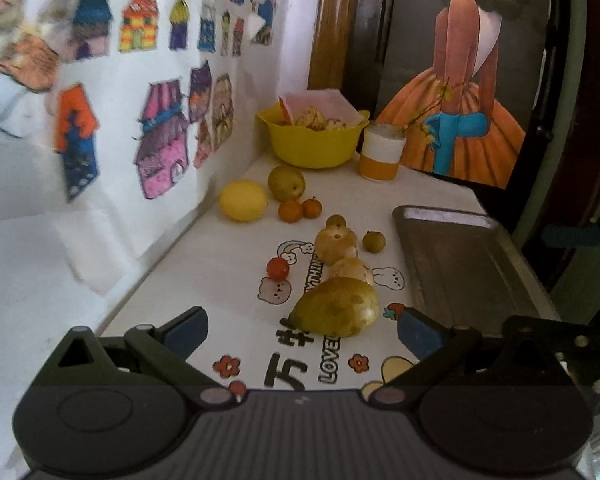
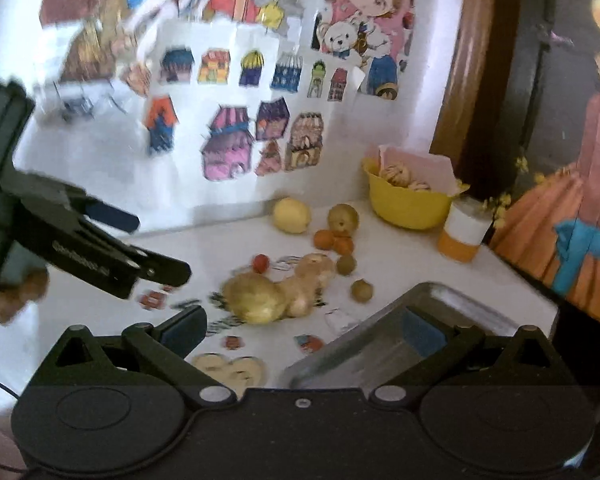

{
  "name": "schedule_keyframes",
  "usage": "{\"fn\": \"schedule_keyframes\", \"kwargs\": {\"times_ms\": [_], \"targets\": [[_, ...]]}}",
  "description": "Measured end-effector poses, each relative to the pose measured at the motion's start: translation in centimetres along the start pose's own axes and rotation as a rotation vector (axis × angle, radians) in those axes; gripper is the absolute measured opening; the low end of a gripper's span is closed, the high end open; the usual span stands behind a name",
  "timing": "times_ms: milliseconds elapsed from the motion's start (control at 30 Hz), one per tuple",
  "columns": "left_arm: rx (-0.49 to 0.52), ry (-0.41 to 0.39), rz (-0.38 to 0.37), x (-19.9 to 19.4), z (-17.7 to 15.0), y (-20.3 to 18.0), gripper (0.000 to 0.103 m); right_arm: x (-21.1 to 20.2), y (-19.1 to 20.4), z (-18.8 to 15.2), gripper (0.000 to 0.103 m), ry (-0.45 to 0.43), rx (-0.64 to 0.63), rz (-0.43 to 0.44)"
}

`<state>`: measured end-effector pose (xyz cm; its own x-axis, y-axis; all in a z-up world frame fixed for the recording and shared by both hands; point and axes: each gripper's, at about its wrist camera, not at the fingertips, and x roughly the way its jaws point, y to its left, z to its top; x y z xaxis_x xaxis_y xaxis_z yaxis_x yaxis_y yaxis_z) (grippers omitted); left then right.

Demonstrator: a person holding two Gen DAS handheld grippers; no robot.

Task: Organize fruits
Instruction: 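Reach the left tool to the large brown oval fruit and grasp it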

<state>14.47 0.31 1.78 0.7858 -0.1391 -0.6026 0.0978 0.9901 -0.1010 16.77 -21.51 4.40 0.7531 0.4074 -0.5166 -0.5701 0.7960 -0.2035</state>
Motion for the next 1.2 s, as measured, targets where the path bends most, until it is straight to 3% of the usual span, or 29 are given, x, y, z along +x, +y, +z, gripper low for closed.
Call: {"fn": "schedule_keyframes", "kwargs": {"times_ms": [300,567,733,1000,1067,1200], "targets": [[0.019,0.034,-0.045,4.6,0.0,-0.3,0.103,5.5,-4.5,0.5,0.102,0.087,0.133,0.037],[0.081,0.034,-0.133,6.0,-0.8,-1.6,0.103,9.3,-5.2,2.2,0.102,0.155,0.172,0.042],[0.080,0.048,-0.134,7.0,-0.6,-2.2,0.102,9.9,-5.0,2.7,0.102,0.146,0.163,0.051],[0.081,0.050,-0.112,8.1,-0.4,-2.2,0.086,11.3,-5.4,2.4,0.100,0.170,0.239,0.095],[0.090,0.044,-0.097,8.1,-0.5,-2.0,0.076,11.6,-5.5,2.3,0.097,0.179,0.268,0.124],[0.105,0.046,-0.098,8.0,-0.7,-1.6,0.075,12.6,-5.4,2.2,0.092,0.202,0.323,0.166]]}}
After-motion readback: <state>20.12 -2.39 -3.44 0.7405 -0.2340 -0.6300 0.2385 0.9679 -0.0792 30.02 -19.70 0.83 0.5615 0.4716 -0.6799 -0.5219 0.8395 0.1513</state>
